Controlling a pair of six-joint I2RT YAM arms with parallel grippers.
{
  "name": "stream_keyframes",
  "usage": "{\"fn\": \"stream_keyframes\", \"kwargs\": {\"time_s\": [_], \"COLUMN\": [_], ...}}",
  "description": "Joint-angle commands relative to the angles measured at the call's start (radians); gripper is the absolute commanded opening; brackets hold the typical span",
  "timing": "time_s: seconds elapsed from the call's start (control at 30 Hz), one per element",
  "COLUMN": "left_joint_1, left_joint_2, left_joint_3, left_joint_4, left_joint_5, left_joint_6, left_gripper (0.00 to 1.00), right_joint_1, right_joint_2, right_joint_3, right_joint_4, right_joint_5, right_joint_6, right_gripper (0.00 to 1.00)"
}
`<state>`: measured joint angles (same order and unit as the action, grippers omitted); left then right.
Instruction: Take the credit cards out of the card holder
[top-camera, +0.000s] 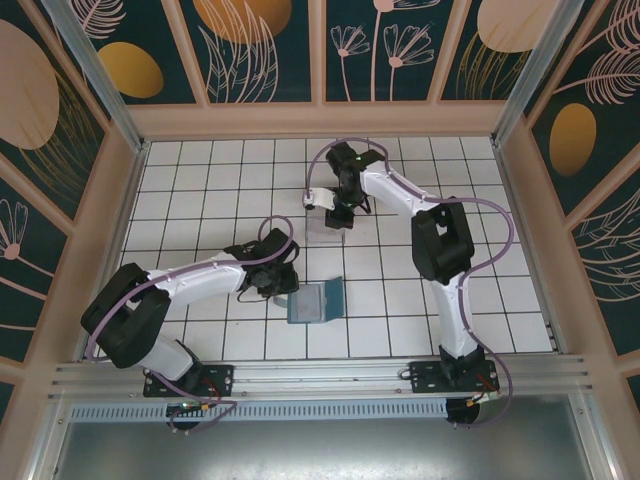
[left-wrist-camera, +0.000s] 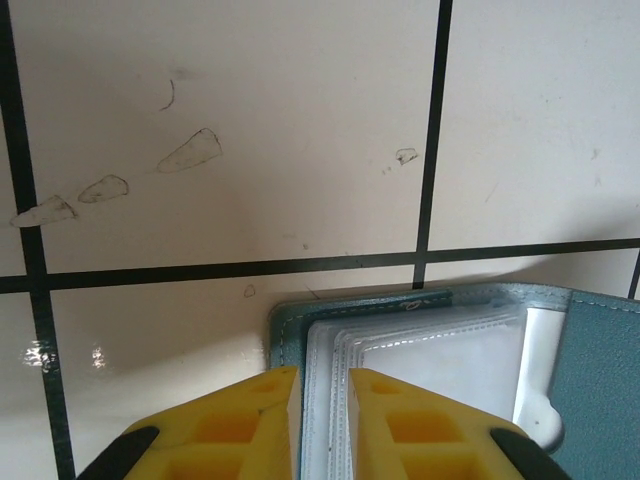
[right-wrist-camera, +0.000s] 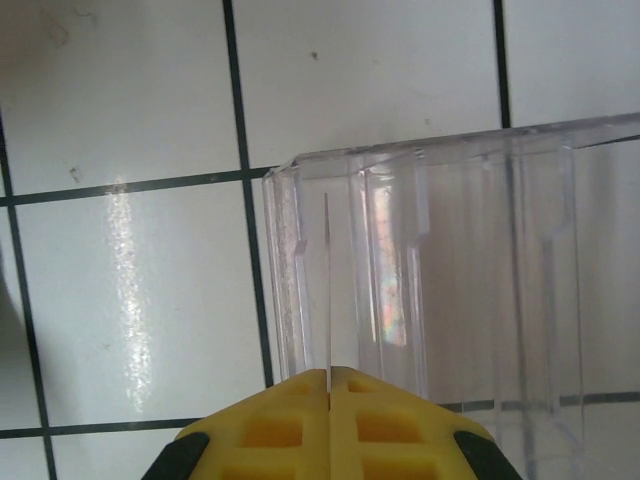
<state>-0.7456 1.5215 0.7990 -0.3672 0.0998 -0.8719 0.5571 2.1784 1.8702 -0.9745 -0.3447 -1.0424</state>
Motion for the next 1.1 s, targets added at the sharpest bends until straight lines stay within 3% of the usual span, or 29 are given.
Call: {"fn": "stream_keyframes", "kwargs": {"time_s": [0.0, 0.23, 0.47, 0.67, 1.07], "left_joint_1": [0.008, 0.01, 0.011, 0.019, 0.024], "left_joint_2": [0.01, 0.003, 0.006, 0.013, 0.009], "left_joint_3": [0.017, 0.005, -0.004, 0.001, 0.014], "left_joint_4": [-0.013, -0.015, -0.009, -0.01, -0.015], "left_joint_5": [0.001, -0.003, -0.003, 0.0, 0.002], "left_joint_6": [0.015, 0.013, 0.01, 0.019, 0.033], "left_gripper": [0.21, 0.21, 0.21, 0.21, 0.21], "right_joint_1": [0.002, 0.012, 0.018, 0.017, 0.027], "right_joint_2": [0.021, 0.032, 0.039, 0.017, -0.141], "right_joint_3": [0.026, 0.013, 0.032, 0.018, -0.156], "right_joint_4": [-0.08, -0.075, -0.051, -0.015, 0.285], "right_joint_5": [-0.049, -0.037, -0.009, 0.038, 0.235], "right_joint_6": [-0.014, -0.003, 0.003, 0.012, 0.061], "right_gripper": [0.0, 0.01, 0.21, 0.27, 0.35]}}
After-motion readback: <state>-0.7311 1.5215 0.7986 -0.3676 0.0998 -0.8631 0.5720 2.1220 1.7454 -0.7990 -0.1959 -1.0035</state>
